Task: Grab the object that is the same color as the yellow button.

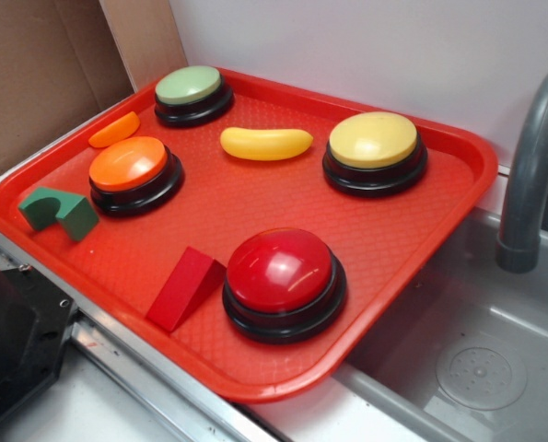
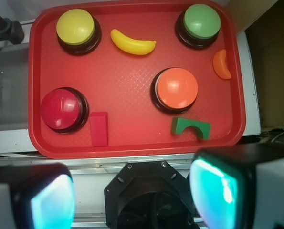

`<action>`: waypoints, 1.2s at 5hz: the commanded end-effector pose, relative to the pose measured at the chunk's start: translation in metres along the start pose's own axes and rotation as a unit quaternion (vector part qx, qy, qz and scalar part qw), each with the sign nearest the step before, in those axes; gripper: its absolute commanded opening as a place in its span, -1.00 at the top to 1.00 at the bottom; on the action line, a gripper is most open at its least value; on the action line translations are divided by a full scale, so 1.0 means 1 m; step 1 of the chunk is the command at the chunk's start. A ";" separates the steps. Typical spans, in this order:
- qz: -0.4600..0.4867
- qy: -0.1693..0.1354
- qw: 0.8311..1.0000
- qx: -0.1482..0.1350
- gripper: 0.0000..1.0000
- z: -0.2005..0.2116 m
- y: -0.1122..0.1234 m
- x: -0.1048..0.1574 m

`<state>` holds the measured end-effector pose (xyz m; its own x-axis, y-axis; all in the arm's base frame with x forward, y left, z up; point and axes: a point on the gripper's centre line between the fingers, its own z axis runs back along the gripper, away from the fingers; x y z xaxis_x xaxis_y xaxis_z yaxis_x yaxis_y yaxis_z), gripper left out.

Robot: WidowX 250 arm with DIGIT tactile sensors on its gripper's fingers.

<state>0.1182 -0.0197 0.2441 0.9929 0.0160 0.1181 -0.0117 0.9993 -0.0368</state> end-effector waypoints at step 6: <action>-0.522 -0.021 0.853 0.015 -1.00 -0.136 0.009 0.143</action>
<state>0.2794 -0.0015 0.1182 0.4707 -0.8771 0.0954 0.8716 0.4791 0.1040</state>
